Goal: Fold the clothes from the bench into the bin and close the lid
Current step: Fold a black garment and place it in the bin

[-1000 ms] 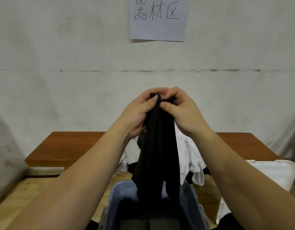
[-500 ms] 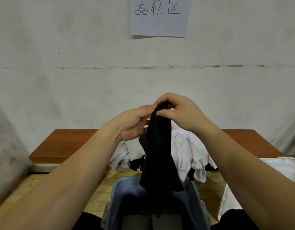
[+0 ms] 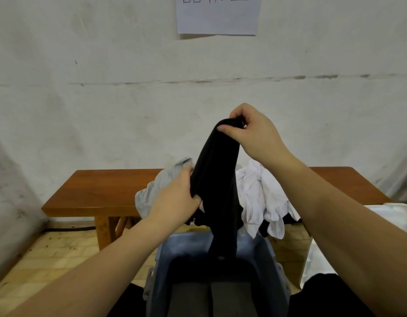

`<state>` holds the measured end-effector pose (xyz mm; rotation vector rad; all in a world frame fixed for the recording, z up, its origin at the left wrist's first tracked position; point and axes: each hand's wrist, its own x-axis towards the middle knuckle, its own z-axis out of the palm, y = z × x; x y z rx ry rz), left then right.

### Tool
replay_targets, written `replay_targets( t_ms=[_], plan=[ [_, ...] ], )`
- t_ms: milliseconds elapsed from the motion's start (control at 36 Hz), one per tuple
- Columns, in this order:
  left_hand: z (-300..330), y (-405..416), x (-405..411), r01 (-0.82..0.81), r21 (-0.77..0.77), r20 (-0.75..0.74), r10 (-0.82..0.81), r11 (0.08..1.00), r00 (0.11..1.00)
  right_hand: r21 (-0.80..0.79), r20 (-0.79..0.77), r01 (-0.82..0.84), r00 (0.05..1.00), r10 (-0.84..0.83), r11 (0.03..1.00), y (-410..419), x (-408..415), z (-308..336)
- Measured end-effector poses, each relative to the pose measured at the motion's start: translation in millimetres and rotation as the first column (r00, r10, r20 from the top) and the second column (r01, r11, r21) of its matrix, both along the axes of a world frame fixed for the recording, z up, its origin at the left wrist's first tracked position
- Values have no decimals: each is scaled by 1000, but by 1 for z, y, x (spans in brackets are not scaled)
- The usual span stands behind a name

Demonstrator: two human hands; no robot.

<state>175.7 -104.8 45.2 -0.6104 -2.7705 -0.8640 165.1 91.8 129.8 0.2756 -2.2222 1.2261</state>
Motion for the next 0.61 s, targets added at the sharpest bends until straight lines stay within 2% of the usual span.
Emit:
replay_targets(
  t_ms=[83,194,278,389,500,611],
  plan=[
    [-8,-14,-22,-82,-5,-16,82,997,997,6,12,44,999,-44,999,13,1,0],
    [3,-29,-44,-142,171,26,140,975,990,67,102,93,990,-99,993,39,1,-3],
    [14,-39,-53,-117,344,92,90,932,992,91,180,77,979,-92,993,58,2,-5],
    [30,-42,-59,-87,585,194,-35,806,980,234,359,-3,930,-84,972,78,3,-8],
    [45,-44,-61,-19,595,174,-106,803,979,378,531,-118,840,-110,918,83,4,-8],
    [59,-53,-72,0,580,142,-102,815,985,328,504,-79,857,-104,941,86,4,-4]
  ],
)
